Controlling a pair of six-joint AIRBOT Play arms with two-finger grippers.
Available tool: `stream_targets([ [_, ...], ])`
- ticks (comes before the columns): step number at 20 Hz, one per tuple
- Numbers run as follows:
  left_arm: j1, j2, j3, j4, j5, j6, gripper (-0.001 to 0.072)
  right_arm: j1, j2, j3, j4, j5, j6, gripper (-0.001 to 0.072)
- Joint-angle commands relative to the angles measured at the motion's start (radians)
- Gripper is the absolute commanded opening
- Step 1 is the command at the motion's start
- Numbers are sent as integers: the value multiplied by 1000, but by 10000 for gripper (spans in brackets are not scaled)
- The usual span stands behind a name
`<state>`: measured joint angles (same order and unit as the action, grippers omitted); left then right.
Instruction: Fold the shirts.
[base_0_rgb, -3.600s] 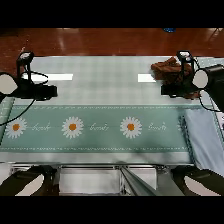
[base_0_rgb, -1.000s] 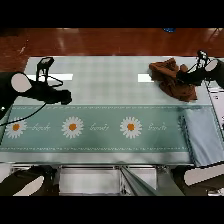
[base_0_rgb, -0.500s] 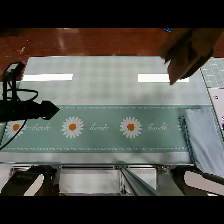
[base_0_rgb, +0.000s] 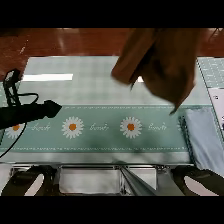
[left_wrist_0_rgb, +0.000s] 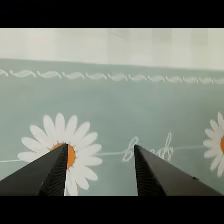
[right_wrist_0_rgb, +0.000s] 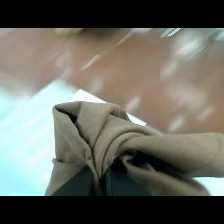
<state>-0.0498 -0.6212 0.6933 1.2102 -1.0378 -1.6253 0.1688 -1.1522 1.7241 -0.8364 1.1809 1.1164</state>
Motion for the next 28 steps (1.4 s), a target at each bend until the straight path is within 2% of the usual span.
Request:
stream_targets([
  [1, 44, -1, -7, -8, 22, -58, 507, 232, 6, -278, -80, -33, 52, 26],
  [4, 12, -5, -11, -18, -5, -60, 507, 373, -34, -593, -78, -336, 126, 26],
  [5, -6, -6, -18, -18, -5, -60, 507, 404, -70, -647, -76, -399, 166, 27],
  [6, -27, -9, -29, -18, 6, -60, 507, 430, -118, -675, -59, -440, 200, 141],
  [7, -46, -13, -43, -18, 21, -60, 507, 444, -162, -674, -47, -447, 208, 413],
  [10, -85, -48, -74, -18, 23, -64, 507, 361, -188, -601, -140, -401, 208, 412],
  [13, -78, -122, -78, -14, -48, -59, 507, 76, -83, -534, -230, -282, 230, 405],
  [16, -82, -179, -140, -89, 14, 19, 507, -259, 6, -548, -328, -95, 241, 405],
  [17, -82, -203, -168, -159, 34, 52, 507, -360, 29, -587, -310, -37, 246, 405],
  [19, -103, -261, -220, -364, 106, 190, 507, -497, 88, -730, -229, -13, 231, 405],
  [21, -160, -349, -229, -509, 196, 287, 507, -557, 150, -886, -159, -17, 184, 405],
  [22, -195, -397, -224, -520, 226, 304, 507, -566, 175, -952, -150, -17, 174, 405],
  [28, -351, -648, -126, -534, 223, 303, 507, -563, 211, -1140, -137, -5, 166, 405],
])
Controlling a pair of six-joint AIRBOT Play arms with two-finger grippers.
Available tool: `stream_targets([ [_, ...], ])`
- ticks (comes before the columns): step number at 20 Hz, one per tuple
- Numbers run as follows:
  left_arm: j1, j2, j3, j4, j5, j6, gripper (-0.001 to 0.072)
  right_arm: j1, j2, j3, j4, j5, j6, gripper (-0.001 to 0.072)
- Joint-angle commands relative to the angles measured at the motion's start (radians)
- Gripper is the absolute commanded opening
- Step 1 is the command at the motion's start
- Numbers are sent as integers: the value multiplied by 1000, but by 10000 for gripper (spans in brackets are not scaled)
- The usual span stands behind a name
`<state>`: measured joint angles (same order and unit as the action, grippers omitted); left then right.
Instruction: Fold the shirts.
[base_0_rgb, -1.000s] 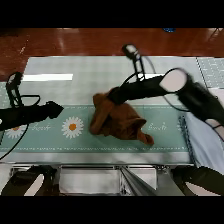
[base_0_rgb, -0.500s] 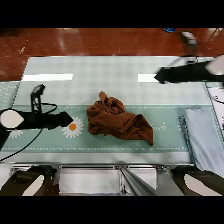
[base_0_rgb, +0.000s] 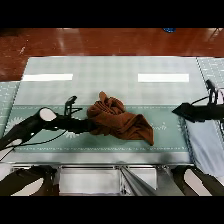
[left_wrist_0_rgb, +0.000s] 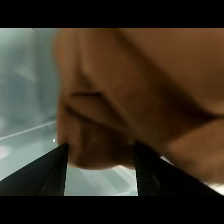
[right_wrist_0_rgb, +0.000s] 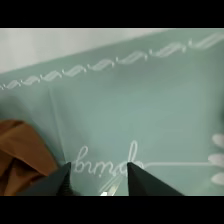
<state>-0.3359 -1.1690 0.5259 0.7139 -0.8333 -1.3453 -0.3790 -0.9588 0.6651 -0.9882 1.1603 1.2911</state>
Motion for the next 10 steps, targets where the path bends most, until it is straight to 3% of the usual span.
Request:
stream_targets([
  [1, -73, -119, 64, -38, 19, 5, 507, -16, 17, -89, 15, 23, -9, 405],
  [3, -74, -141, 100, -38, 19, -22, 480, -15, 16, -98, 8, 47, -9, 405],
  [4, -75, -148, 112, -37, 18, -26, 387, -12, 16, -108, 10, 57, -9, 405],
  [7, -75, -170, 129, -38, 18, -24, 18, 45, 16, -172, -2, 63, -4, 405],
  [10, -75, -174, 129, -38, 16, -24, 15, 122, 16, -233, -23, 40, 29, 405],
])
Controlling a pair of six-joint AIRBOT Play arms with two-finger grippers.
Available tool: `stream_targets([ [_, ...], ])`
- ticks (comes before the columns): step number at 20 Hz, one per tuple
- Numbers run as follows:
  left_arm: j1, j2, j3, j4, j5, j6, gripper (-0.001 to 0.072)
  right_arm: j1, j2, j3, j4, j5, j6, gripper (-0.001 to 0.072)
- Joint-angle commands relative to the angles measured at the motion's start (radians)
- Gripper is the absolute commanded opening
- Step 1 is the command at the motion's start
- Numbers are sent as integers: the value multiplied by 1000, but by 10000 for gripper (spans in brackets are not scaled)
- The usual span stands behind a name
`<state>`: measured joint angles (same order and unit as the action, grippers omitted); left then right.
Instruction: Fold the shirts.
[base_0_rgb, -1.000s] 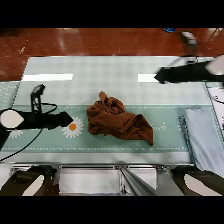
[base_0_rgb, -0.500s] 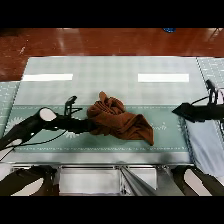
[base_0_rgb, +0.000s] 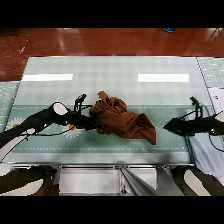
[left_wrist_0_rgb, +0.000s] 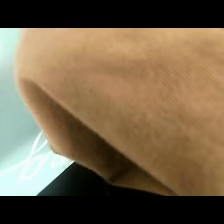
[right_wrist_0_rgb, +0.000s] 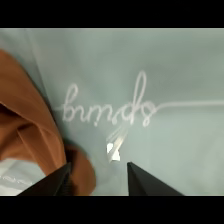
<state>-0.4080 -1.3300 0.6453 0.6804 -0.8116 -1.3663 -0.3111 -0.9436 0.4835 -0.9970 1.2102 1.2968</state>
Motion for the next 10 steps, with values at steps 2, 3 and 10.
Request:
stream_targets([
  [2, -3, -13, 10, -4, -11, -3, 15, 114, 1, -58, 0, -16, 18, 405],
  [3, -3, -13, 10, -4, -11, -3, 15, 161, -1, -58, -14, -32, 19, 405],
  [10, 3, -6, 10, -4, -11, -3, 15, 409, -211, -2, 218, -264, -10, 86],
])
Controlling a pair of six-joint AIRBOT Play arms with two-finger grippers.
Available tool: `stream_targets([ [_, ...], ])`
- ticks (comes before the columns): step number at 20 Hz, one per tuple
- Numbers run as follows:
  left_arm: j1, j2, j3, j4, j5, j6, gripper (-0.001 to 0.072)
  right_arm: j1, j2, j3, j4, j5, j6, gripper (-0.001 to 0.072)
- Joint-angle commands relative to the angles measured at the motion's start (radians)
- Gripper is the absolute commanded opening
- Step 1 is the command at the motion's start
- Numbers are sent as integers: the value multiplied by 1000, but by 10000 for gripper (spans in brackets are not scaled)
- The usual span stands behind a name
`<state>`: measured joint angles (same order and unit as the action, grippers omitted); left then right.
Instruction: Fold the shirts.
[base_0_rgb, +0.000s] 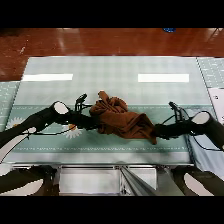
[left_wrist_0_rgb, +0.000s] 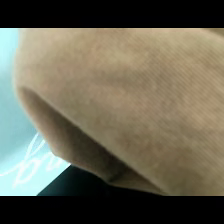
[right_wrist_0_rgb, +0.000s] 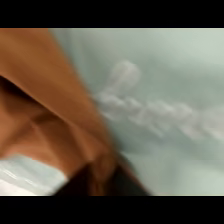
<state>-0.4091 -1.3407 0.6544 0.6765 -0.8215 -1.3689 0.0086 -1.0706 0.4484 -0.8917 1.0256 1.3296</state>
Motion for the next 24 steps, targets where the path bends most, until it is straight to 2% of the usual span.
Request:
stream_targets([
  [1, 15, 13, 2, 0, -1, -1, 15, 107, -100, 78, 150, -69, -92, 26],
  [3, 67, 49, 38, 0, -51, 17, 15, 106, -92, 222, 138, -31, -109, 26],
  [6, 194, 158, 185, 0, -153, 52, 15, 55, -55, 560, 59, 47, -76, 25],
  [11, 401, 363, 527, 0, -155, 22, 15, -16, -50, 1228, -86, 179, -40, 25],
  [14, 504, 459, 737, 0, -156, 22, 15, -20, -29, 1499, -113, 294, -32, 25],
  [16, 568, 529, 843, 4, -156, 23, 15, -20, 48, 1545, -158, 315, -31, 25],
  [18, 633, 613, 904, 47, -156, 23, 15, -20, 139, 1545, -272, 351, 6, 25],
  [20, 698, 710, 925, 129, -156, 22, 15, -20, 217, 1545, -382, 394, 38, 25],
  [24, 791, 898, 923, 316, -188, 20, 15, -20, 329, 1545, -504, 496, 89, 26],
])
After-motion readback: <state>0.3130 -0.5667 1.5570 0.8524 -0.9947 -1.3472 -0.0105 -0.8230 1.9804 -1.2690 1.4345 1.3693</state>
